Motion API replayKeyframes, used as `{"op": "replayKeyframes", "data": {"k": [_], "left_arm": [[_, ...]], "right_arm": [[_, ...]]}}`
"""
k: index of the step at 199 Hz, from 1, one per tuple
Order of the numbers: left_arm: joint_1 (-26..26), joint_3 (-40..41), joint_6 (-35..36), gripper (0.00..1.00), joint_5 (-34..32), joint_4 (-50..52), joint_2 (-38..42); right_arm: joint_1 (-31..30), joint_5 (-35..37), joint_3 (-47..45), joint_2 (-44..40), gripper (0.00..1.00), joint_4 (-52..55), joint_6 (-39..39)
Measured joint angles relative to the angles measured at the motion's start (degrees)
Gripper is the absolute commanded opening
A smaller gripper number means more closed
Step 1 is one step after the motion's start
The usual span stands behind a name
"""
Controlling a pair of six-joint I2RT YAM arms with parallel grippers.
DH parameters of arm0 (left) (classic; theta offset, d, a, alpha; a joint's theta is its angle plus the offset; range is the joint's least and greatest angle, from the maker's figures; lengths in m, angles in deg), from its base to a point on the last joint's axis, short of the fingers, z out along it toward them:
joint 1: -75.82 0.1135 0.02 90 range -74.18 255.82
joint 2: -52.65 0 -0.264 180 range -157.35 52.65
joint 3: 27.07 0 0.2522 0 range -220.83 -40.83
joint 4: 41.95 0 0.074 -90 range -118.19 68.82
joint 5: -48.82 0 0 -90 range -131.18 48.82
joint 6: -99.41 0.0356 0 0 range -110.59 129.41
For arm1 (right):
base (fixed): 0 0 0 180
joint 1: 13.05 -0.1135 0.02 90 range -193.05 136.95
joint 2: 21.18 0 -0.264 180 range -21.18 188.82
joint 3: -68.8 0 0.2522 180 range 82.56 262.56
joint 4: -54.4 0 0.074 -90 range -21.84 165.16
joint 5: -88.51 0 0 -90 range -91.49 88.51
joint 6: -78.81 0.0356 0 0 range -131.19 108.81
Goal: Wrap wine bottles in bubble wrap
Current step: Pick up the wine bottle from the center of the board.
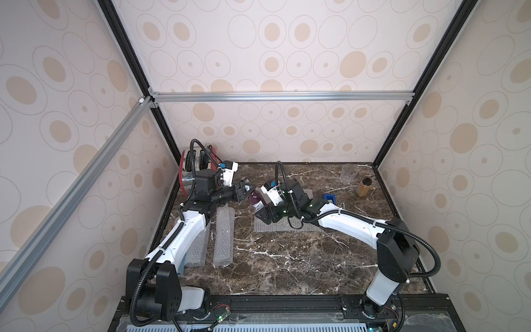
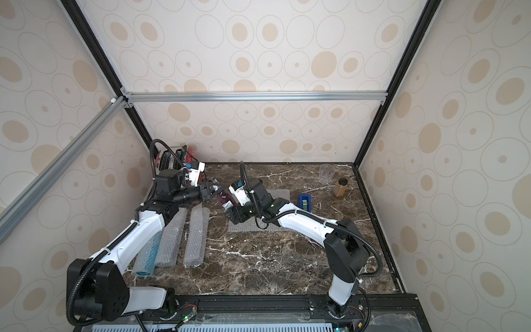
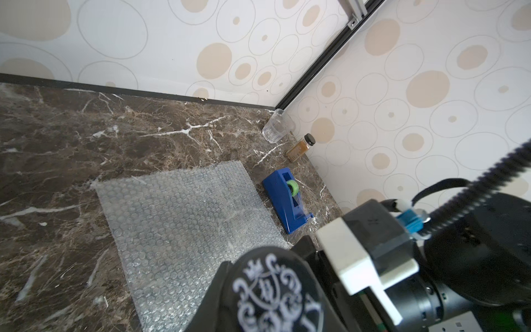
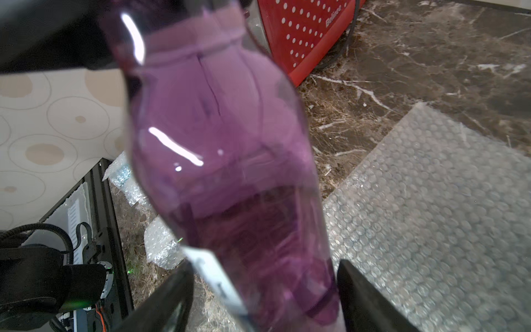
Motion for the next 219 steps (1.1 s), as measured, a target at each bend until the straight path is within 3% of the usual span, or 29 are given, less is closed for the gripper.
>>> {"op": "replayKeyframes", "data": {"k": [38, 81, 98, 117, 135, 143, 219], "left_arm": [[-0.3, 0.4, -0.9, 0.0, 0.2, -0.9, 0.1], [-0.5, 1.0, -1.2, 0.0, -0.4, -1.6, 0.0], [-0.6, 1.0, -1.4, 0.15, -0.5, -1.6, -0.1], [-0.9, 1.0, -1.5, 0.35, -0.7, -1.7, -0.2], [-1.2, 0.8, -2.1, 0.74, -0.3, -1.6, -0.4], [-1.3, 0.5, -2.3, 0.98, 0.1, -1.8, -0.3], [-1.4, -2.4, 2.6, 0.99, -3.5, 1.8, -0.1]], "right_arm": [[0.0, -1.6, 0.4, 2.3, 0.58, -2.3, 0.1], [-1.3, -2.9, 0.9, 3.1, 0.21, -2.8, -0.1], [-1.2, -2.9, 0.7, 3.1, 0.0, -2.7, -0.2], [-1.2, -2.5, -0.3, 2.8, 0.0, -3.7, -0.1], [-1.0, -2.0, -1.7, 2.4, 0.0, -3.8, 1.0], [-0.6, -1.6, -2.3, 2.4, 0.0, -3.1, 1.9], [10.7, 2.7, -3.3, 2.6, 0.0, 12.7, 11.9]]}}
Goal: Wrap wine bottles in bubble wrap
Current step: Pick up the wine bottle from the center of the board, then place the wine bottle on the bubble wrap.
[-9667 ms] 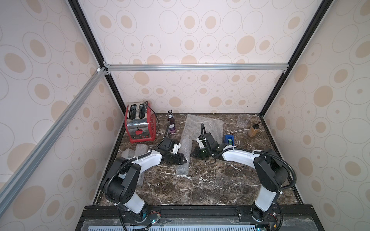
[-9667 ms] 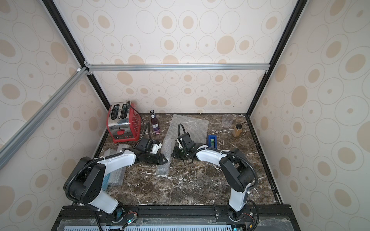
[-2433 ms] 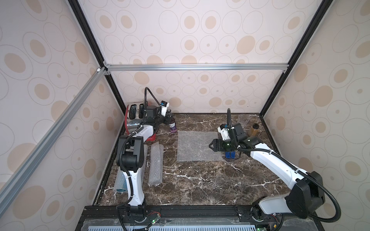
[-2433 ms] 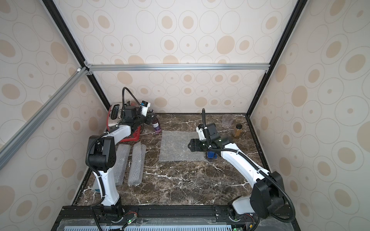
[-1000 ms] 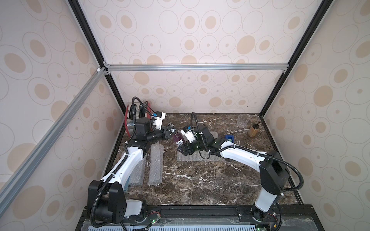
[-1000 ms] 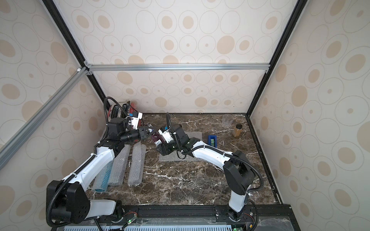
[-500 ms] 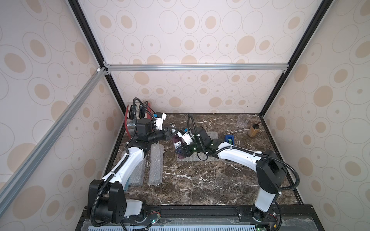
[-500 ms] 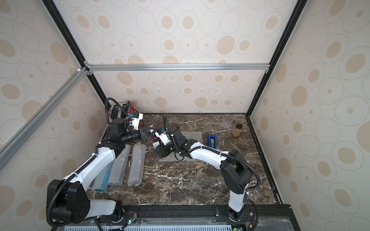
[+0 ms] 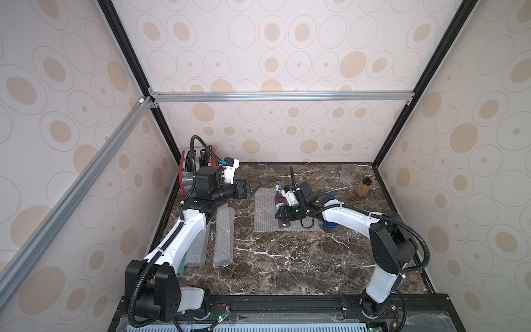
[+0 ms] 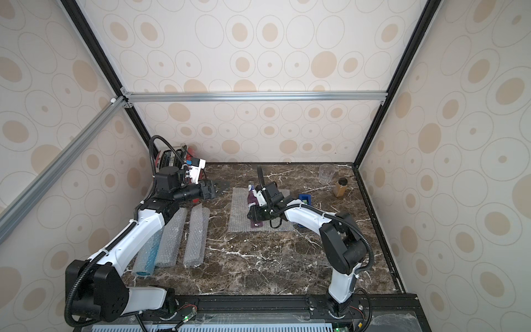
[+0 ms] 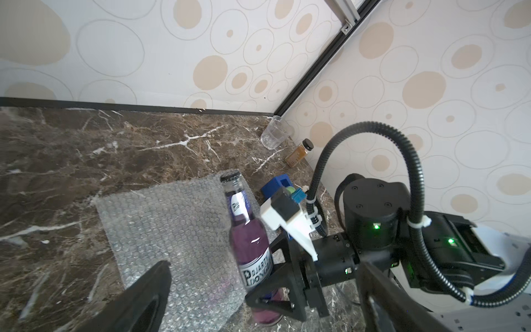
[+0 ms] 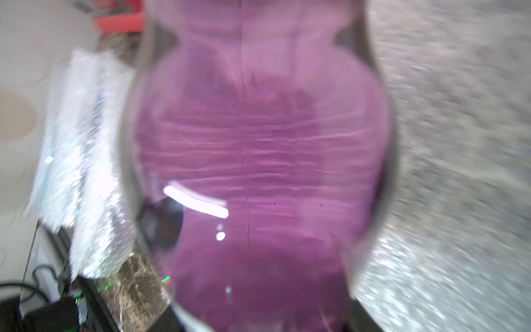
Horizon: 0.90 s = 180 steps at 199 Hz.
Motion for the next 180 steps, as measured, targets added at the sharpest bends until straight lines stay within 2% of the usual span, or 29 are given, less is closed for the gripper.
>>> {"op": "replayKeyframes", "data": {"k": [25, 51, 84, 128, 180], "left_arm": [[0.0, 0.0, 1.1, 0.98, -3.0, 1.7, -0.6], [0.0, -0.2, 1.0, 0.95, -6.0, 2.5, -3.8], [-0.4, -0.4, -0.5, 0.93, -9.1, 2.8, -8.9], [-2.2, -0.4, -2.6, 0.89, -11.6, 2.4, -11.4], [-4.9, -0.3, -3.1, 0.82, -13.2, 2.5, -14.1]], "right_arm": [[1.1, 3.2, 9.1, 4.5, 0.0, 10.9, 2.2], [1.8, 3.6, 17.5, 11.0, 0.01, 15.9, 4.4], [2.2, 3.4, 22.0, 16.6, 0.05, 21.0, 7.7], [2.4, 2.7, 30.1, 23.9, 0.07, 26.3, 9.0], [2.4, 2.8, 34.7, 26.8, 0.11, 31.2, 8.2]]}}
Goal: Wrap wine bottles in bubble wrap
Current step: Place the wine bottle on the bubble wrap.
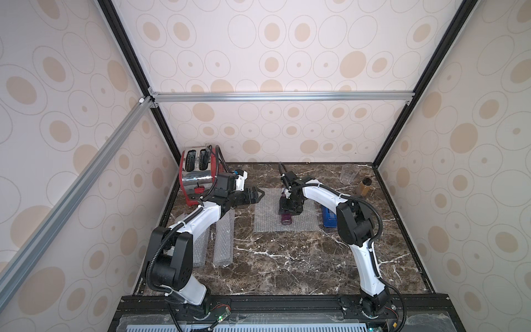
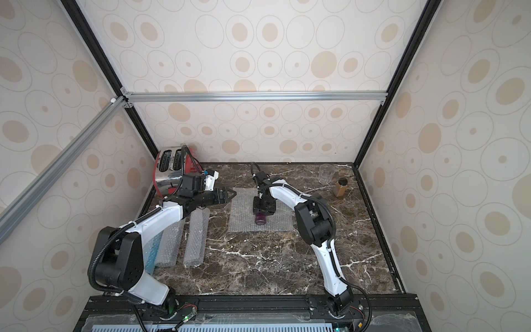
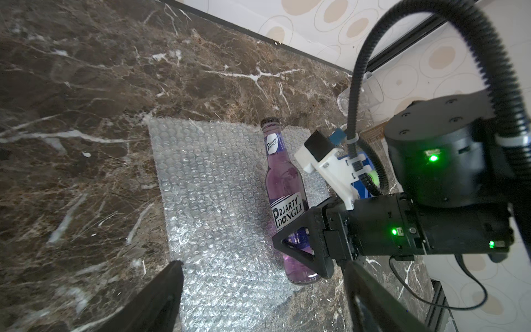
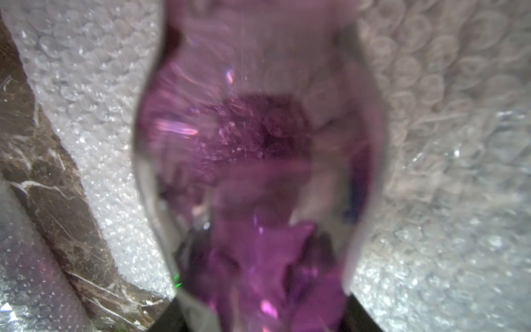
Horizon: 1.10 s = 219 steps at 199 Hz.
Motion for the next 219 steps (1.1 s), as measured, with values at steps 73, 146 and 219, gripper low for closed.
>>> {"op": "replayKeyframes", "data": {"k": [73, 146, 219], "left_arm": [[-1.0, -0.5, -1.4, 0.75, -1.5, 0.2, -3.3], [-3.6, -2.4, -3.0, 0.74, -2.2, 0.9, -7.1], [-5.4, -6.1, -4.8, 0.68, -2.2, 2.9, -12.3]], "right_arm": [[0.0, -1.2, 0.0, 0.0, 0.45, 1.2, 0.3], [-0.1, -1.3, 0.0, 0.0, 0.65, 2.0, -0.4], [0.2, -0.8, 1.9, -0.5, 0.72, 2.5, -1.7]]}}
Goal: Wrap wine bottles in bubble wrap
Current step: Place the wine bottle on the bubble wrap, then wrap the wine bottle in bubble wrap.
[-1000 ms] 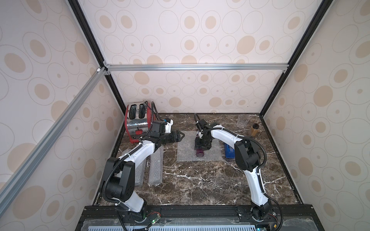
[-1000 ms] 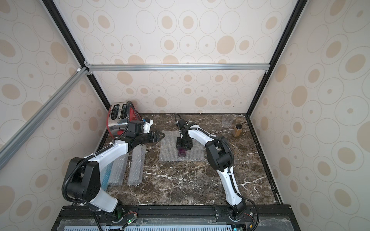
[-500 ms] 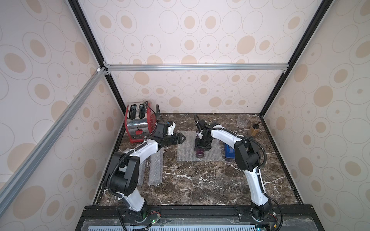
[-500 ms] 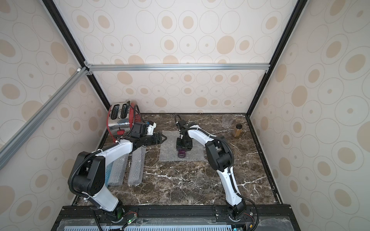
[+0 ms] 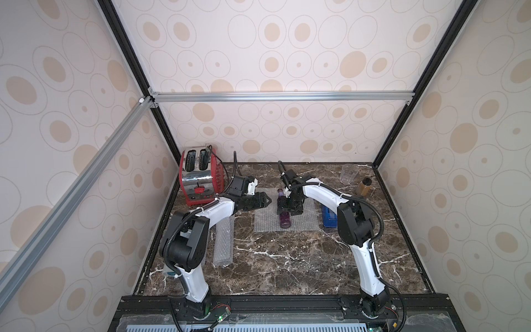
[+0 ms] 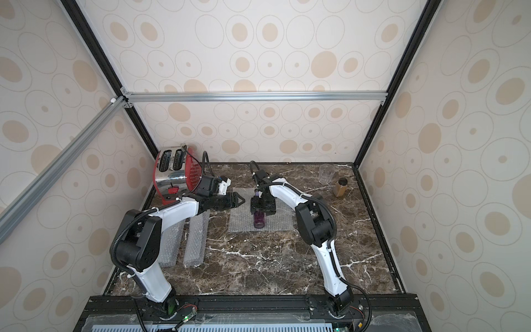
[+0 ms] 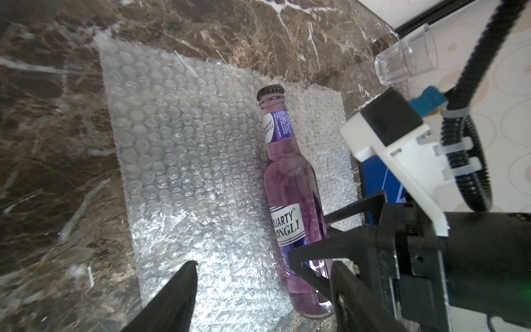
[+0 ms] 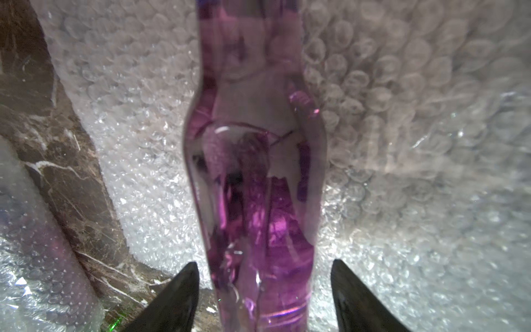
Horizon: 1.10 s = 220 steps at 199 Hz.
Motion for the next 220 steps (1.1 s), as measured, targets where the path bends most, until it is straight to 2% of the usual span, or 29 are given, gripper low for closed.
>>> {"op": "replayKeyframes", "data": {"k": [33, 80, 113, 149, 220], "left_arm": [[-3.0, -3.3, -0.1, 0.68, 0.2, 1.1, -3.4], [-7.8, -9.1, 0.2, 0.73, 1.3, 3.8, -9.4], [-9.5, -13.5, 0.6, 0.77, 0.6, 6.7, -13.1], [-10.3, -16.2, 1.4, 0.76, -0.7, 9.6, -16.3], [-10.6, -17.5, 4.7, 0.66, -2.8, 12.6, -17.6]], "right_arm": [[2.5, 0.1, -4.6, -6.0, 0.71, -0.9, -0.3], [11.0, 0.1, -14.1, -15.5, 0.7, -4.2, -0.4], [14.1, 0.2, -19.5, -14.7, 0.69, -6.0, -0.5], [15.1, 0.0, -20.1, -11.6, 0.69, -7.5, -0.6], [15.3, -0.3, -20.3, -10.6, 0.69, -8.6, -1.1]]}}
